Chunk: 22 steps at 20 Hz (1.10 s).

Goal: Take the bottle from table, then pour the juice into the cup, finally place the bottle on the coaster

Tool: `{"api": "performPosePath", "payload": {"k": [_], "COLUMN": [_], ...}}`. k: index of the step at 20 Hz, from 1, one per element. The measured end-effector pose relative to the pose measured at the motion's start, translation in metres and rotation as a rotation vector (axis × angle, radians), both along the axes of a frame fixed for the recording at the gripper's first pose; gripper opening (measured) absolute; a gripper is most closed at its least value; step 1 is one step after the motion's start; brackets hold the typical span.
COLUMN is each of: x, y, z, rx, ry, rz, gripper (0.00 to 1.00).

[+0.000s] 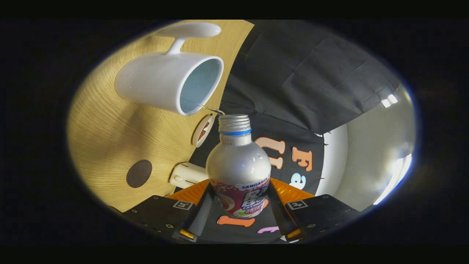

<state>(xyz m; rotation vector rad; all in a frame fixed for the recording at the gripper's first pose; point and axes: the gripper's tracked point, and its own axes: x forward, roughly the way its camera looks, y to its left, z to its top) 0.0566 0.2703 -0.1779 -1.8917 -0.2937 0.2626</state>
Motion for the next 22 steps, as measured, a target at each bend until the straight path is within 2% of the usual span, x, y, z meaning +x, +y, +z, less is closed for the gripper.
{"api": "performPosePath", "payload": {"k": [22], "x": [0.003], "y": [0.018], "z": [0.018], "rx": [-0.101], "ry": [-0.043], "rz": [0.095], "gripper": [0.77]}}
